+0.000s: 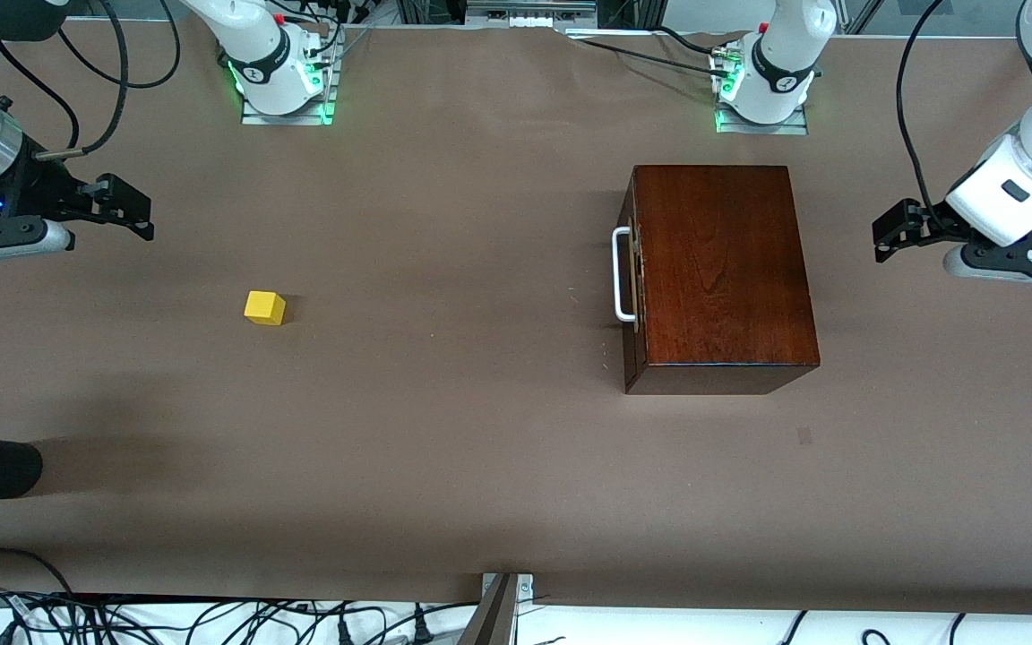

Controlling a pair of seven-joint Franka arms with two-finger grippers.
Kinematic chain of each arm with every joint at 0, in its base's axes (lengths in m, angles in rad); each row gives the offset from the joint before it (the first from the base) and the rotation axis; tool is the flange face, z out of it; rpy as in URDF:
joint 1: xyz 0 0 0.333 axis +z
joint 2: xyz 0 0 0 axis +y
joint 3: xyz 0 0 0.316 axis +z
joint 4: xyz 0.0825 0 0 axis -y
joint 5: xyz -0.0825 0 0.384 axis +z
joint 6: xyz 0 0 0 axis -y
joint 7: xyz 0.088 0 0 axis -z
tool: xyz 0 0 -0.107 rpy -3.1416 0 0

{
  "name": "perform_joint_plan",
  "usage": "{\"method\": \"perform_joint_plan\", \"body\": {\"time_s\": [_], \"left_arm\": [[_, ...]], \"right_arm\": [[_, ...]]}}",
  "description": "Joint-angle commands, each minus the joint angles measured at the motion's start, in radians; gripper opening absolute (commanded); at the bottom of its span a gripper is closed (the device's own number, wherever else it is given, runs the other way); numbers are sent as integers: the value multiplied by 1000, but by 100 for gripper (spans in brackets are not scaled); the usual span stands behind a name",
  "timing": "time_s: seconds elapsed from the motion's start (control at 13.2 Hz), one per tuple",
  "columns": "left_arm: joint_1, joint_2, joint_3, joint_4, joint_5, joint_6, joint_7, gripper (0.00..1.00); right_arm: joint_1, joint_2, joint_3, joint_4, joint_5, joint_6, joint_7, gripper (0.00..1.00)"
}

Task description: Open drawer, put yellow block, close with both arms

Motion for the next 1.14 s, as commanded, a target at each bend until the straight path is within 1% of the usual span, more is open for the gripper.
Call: {"method": "perform_joint_plan", "body": {"time_s": [0.0, 0.08, 0.23, 0.38, 0.53, 0.68, 0.76, 0.83, 1.06], "left_arm": [[-51, 20, -19, 40, -22, -57, -24, 100], [-65, 21, -34, 40, -26, -64, -65, 100], [-97, 41, -88, 36, -66, -94, -169, 100], [-114, 92, -166, 37, -69, -93, -263, 100], [-122, 156, -232, 42, -68, -58, -292, 100], [-122, 225, -282, 40, -68, 20, -361, 100], [-123, 251, -298, 40, -63, 45, -409, 100], [-148, 268, -307, 40, -58, 80, -462, 100], [-255, 328, -304, 36, -49, 183, -622, 100]], "right_arm": [[-7, 10, 5, 21, -2, -4, -1, 100], [-7, 10, 5, 21, -2, -4, -1, 100], [-7, 10, 5, 21, -2, -4, -1, 100], [-7, 10, 5, 21, -2, -4, -1, 100], [-7, 10, 5, 21, -2, -4, -1, 100], [-7, 10, 5, 23, -2, -4, -1, 100], [-7, 10, 5, 21, -2, -4, -1, 100], [-7, 10, 5, 21, -2, -4, -1, 100], [-9, 10, 5, 21, -2, -3, -1, 100]]}}
